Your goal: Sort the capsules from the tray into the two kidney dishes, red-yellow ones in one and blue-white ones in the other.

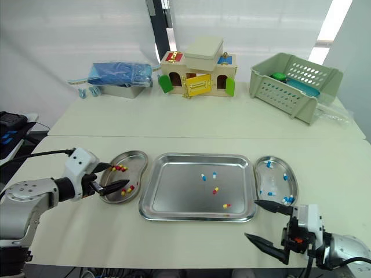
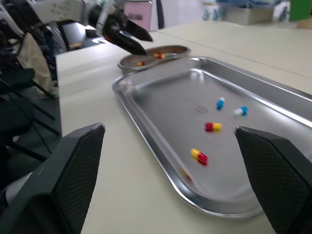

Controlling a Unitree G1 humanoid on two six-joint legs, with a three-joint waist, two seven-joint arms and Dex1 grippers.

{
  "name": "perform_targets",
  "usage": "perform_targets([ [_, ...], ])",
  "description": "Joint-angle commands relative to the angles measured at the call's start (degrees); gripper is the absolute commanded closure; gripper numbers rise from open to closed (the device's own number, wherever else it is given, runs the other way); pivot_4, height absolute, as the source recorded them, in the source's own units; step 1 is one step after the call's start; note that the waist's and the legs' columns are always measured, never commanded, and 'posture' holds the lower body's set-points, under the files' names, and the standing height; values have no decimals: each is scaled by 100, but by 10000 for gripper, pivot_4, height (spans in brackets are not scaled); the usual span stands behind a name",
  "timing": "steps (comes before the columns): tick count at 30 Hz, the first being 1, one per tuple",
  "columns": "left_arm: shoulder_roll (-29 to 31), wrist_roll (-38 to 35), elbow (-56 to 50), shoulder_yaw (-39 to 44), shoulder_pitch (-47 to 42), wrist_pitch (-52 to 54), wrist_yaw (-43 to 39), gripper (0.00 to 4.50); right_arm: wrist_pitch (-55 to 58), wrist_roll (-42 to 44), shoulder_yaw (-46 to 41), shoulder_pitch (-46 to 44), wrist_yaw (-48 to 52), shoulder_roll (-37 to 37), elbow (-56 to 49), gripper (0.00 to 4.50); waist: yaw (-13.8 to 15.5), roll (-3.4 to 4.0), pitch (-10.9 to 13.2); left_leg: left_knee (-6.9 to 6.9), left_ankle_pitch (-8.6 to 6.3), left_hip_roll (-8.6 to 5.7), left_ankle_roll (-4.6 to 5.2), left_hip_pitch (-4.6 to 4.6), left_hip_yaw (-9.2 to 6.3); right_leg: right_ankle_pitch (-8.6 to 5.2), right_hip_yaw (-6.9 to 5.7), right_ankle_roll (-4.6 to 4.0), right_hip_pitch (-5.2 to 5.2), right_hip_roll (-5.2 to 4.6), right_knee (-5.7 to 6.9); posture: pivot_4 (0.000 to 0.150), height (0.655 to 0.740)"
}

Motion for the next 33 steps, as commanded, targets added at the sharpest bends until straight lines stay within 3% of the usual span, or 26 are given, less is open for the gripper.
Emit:
perform_targets([
  [1,169,-194,82,734,285,-597,-205,238,316,349,-702,-113,-136,-237,130,0,-2,0,0,-1,0,0,0,2,1,0,0,0,1,0,0,1500,7400],
  [8,403,-187,1061,1667,995,-1337,-452,238,638,140,-1591,-567,-82,-829,1508,0,27,-1,0,-4,-1,0,1,3,10,0,4,0,1,-2,-2,1500,7400],
  [16,567,-129,2323,1844,996,-2402,-571,238,211,-392,-1684,-1220,176,-1020,2939,0,20,-3,0,-5,-1,0,1,5,18,0,7,0,1,-4,-3,1500,7400],
  [27,359,-263,2233,1674,1074,-2785,-603,238,44,-634,-1617,-1649,316,-1044,3354,0,-16,-2,0,-6,-1,1,1,6,20,0,9,0,0,-4,-1,1500,7400],
  [33,95,-570,1430,1566,1250,-2550,-647,238,109,-619,-1661,-1675,352,-1046,3154,0,-19,-2,0,-5,-1,2,1,5,21,0,10,0,0,-4,-1,1500,7400],
])
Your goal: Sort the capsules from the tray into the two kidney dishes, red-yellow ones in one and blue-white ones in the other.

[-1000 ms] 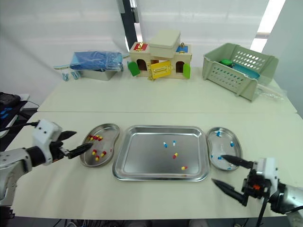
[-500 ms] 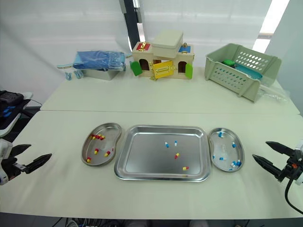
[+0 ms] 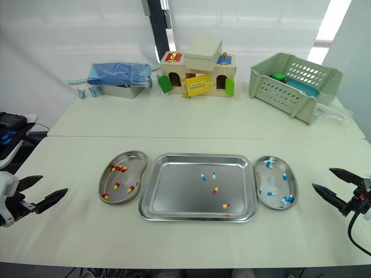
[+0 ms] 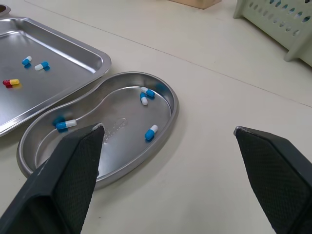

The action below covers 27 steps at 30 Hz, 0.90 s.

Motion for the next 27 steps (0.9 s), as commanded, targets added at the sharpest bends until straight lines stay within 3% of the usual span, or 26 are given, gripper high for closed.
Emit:
perform_targets([
  [1,-218,-358,-828,48,208,86,-9,238,29,103,-181,-22,36,-99,-361,0,-1,1,0,0,0,0,0,0,1,0,1,0,0,0,0,1500,7400],
  [8,-1193,-1014,-3053,-33,1366,145,84,238,965,350,85,0,-44,-261,-1553,0,-38,1,-1,1,0,2,0,-1,6,0,6,0,1,-2,-2,1500,7400],
  [13,-2334,-1114,-4389,-626,2332,-764,-62,238,2127,688,549,-228,-105,-808,-2506,0,-12,0,-2,4,0,-1,0,-3,13,0,9,1,3,-6,-6,1500,7400],
  [19,-3593,-804,-4405,-1466,2858,-2206,-57,238,3718,1102,1648,-1392,-863,-1152,-3467,0,51,-1,-2,6,0,-2,0,-5,13,1,7,2,5,-4,-10,1500,7400],
  [25,-3892,-671,-3901,-2032,3198,-3053,-124,238,4805,1009,2958,-2712,-2014,-351,-4034,0,5,6,-6,2,-14,-4,22,-43,32,37,23,30,-2,-8,-105,1500,7400],
  [27,-3888,-643,-3741,-2152,3236,-3240,-149,238,5153,710,3616,-3290,-2614,349,-3900,0,-12,-6,-3,4,-20,-4,32,-53,31,37,19,30,-5,-9,-119,1500,7400],
])
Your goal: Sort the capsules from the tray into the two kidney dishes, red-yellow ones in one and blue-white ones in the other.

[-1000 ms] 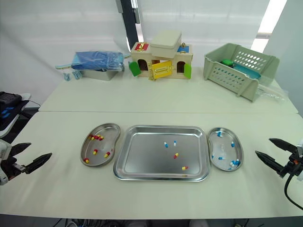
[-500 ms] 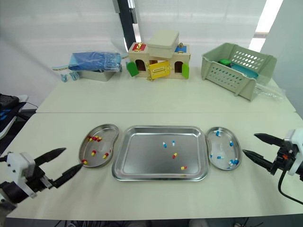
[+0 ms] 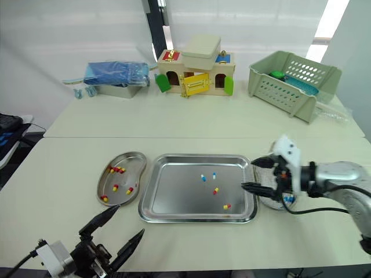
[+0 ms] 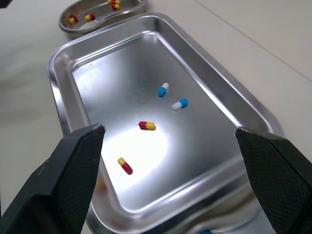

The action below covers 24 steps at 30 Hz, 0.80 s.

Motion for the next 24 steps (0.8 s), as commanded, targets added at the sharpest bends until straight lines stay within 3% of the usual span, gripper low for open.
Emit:
perform_targets([
  [1,-3,21,179,-188,70,-438,-20,238,523,-364,901,-822,-919,930,19,0,-20,-8,1,-2,0,2,0,-1,-4,0,-4,0,-4,2,4,1500,7400],
  [9,105,-45,431,-416,122,-863,6,238,1125,-1214,2219,-1778,-1790,2271,610,0,60,-7,-4,3,1,-2,-1,-8,-22,-1,-12,-3,-24,3,26,1500,7400],
  [17,296,39,447,-477,161,-925,225,238,761,-2273,3163,-2108,-1912,2596,1451,0,27,-6,-4,1,2,-2,-1,-6,-24,-1,-10,-5,-36,5,36,1500,7400],
  [24,406,87,428,-504,179,-963,409,238,613,-2718,3308,-2082,-1803,2762,1749,0,8,-5,-4,0,2,-1,-1,-6,-25,-1,-9,-5,-39,7,38,1500,7400],
])
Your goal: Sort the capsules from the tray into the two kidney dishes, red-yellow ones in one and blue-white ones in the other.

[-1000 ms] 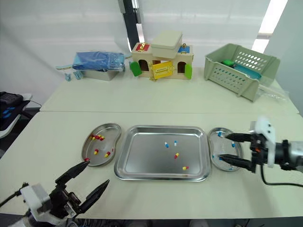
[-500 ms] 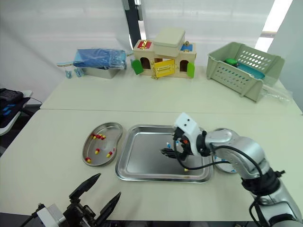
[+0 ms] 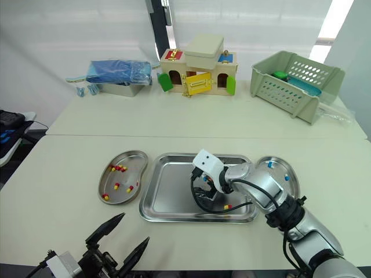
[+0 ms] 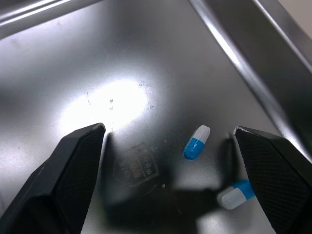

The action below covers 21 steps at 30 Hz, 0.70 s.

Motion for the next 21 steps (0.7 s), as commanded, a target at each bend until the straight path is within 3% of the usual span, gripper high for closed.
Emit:
perform_targets([
  [1,71,32,-66,-30,83,-139,118,238,-97,-175,-34,-31,103,29,-104,0,-1,0,0,0,0,0,0,0,0,0,0,0,0,0,0,1500,7400],
  [4,131,64,-60,-65,85,-190,140,0,-55,-254,23,35,196,21,-137,6459,-8,0,0,0,0,0,0,0,-1,0,0,0,0,0,1,1500,7400],
  [10,233,50,-27,-101,100,-235,187,0,-27,-418,101,112,308,18,-197,26330,-17,2,-1,0,0,0,0,2,-1,0,0,0,-1,1,2,1500,7400],
  [17,336,-97,248,-109,113,-435,75,0,-48,-543,69,174,376,53,-198,44161,-19,3,-3,-1,0,1,1,2,-1,0,0,0,-2,2,3,1500,7400],
  [21,355,-151,383,-138,66,-537,11,0,-287,-583,-50,252,466,89,-224,44636,-21,3,-3,-1,0,0,1,3,-2,0,0,0,-4,2,3,1500,7400],
])
